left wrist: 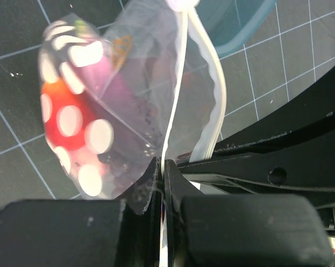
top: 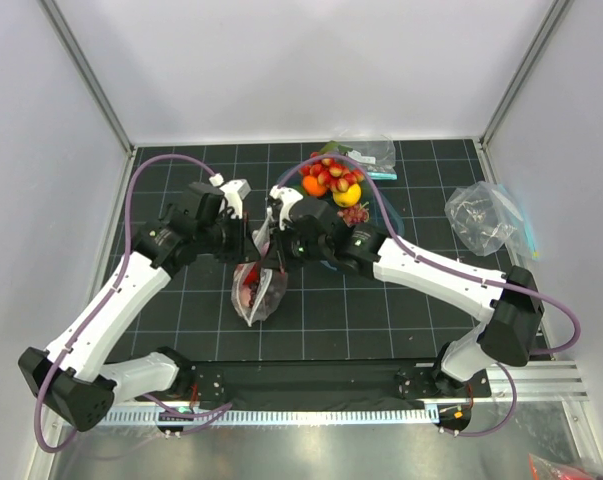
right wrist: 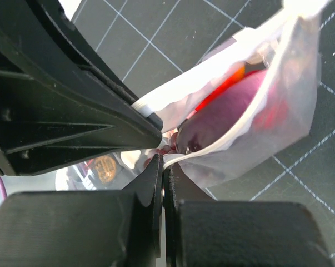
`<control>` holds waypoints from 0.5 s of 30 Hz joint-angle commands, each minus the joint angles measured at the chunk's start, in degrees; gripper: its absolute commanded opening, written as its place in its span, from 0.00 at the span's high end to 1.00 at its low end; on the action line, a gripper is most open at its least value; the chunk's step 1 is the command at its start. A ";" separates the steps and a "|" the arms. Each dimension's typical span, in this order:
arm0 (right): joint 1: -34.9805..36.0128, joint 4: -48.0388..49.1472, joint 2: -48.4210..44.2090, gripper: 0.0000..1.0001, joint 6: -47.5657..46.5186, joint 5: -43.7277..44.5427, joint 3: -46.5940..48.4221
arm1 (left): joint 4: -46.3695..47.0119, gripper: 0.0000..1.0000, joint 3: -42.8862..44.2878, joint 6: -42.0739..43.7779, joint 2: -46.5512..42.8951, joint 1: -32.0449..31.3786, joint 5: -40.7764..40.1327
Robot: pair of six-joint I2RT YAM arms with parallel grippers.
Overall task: Place the food in the zip-top bag and seal the zipper
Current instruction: Adjust the zipper food storage bag at the center of the board.
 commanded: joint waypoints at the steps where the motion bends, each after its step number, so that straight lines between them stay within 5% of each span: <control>1: 0.11 5.03 -2.40 0.99 1.12 -0.19 1.85 | 1.46 0.95 1.28 0.51 -2.08 0.09 0.35; 15: 0.11 7.23 -6.97 0.99 1.48 -0.90 -0.70 | 1.46 0.96 2.16 -0.37 -2.17 0.09 3.86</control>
